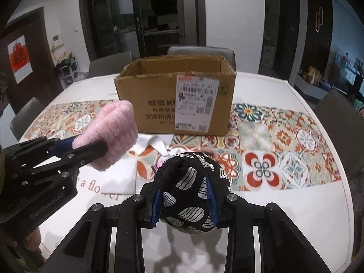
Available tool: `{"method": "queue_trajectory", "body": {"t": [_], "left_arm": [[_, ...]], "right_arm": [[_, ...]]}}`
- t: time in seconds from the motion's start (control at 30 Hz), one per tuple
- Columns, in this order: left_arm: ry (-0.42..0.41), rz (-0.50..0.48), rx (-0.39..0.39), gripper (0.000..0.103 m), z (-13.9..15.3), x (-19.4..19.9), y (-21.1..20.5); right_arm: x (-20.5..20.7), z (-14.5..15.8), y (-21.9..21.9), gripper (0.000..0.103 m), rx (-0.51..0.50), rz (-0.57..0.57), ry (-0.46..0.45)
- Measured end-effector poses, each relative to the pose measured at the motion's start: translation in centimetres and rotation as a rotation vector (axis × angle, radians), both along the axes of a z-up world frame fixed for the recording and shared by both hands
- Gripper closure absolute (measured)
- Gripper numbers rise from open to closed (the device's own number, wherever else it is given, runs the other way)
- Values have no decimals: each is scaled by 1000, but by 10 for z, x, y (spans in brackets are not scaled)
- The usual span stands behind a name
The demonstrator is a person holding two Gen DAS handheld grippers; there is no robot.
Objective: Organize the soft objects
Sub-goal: 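Lift the headband with the left tool while the right tool carries the slipper toward the box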
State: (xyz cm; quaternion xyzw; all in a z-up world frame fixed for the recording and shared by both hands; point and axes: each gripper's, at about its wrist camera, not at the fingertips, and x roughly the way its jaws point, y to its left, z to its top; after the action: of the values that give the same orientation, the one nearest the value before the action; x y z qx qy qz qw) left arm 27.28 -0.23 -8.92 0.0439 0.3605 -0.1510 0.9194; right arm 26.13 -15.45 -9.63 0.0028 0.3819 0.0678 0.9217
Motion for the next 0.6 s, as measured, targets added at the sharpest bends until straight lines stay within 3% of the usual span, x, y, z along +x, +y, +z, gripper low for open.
{"method": "queue_trajectory", "body": {"t": [0.6], "left_arm": [[-120,46,-33,78,48,-1,2]], "right_arm": [[6,56,-6,69,17,39,-159]]}}
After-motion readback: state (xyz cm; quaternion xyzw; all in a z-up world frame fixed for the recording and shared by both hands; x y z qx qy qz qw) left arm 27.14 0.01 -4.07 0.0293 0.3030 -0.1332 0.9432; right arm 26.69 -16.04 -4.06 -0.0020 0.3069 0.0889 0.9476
